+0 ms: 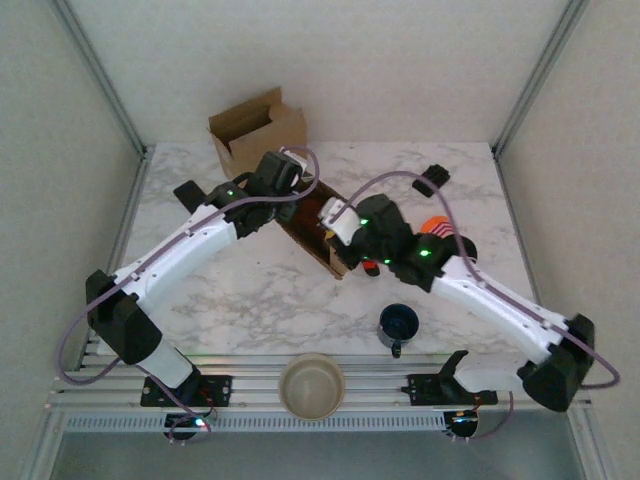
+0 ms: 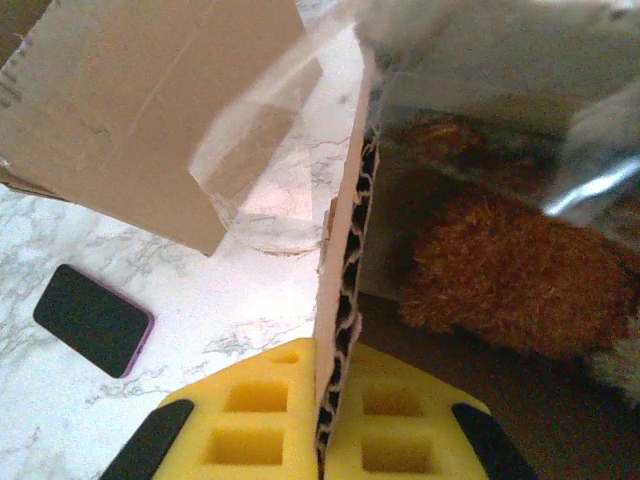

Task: Unpack the express box

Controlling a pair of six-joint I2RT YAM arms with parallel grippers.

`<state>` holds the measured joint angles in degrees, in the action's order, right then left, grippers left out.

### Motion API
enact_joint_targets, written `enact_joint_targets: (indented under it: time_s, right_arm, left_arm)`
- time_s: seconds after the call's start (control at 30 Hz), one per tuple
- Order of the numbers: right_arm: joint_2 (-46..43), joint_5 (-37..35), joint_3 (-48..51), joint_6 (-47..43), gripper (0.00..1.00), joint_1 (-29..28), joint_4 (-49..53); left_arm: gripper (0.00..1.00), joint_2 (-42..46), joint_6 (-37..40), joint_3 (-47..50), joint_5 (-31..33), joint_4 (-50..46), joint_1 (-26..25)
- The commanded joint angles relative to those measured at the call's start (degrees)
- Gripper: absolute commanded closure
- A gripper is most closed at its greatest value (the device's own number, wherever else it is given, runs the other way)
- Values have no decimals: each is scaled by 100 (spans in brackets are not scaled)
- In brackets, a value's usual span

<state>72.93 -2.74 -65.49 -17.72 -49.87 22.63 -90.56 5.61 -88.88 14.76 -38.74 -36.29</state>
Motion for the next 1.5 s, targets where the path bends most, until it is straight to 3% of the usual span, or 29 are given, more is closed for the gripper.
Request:
enact_joint_targets:
  time_s: [0.0, 0.27, 0.7, 1.13, 1.33, 1.47]
  right_arm:
    - [206, -542, 100, -381, 100, -227, -1082]
    - [880, -1348, 310, -801, 100, -237, -2260]
    - [1941, -1325, 63, -884, 100, 73, -2434]
    - [1802, -1346, 646, -640, 100, 333, -2581]
    - [1457, -820, 965, -548, 100, 334, -3010]
    - [1680, -902, 682, -666, 100, 336, -2785]
  left_arm:
    - [100, 48, -161, -222, -227, -135, 50]
    - [100, 130, -153, -207, -368, -134, 59]
    - [100, 354, -156, -164, -492, -42, 92]
    - [100, 584, -115, -36, -697, 144, 232]
    - [100, 615, -147, 62, -1126, 179, 349]
    - [100, 611, -192, -9, -1362, 117, 360]
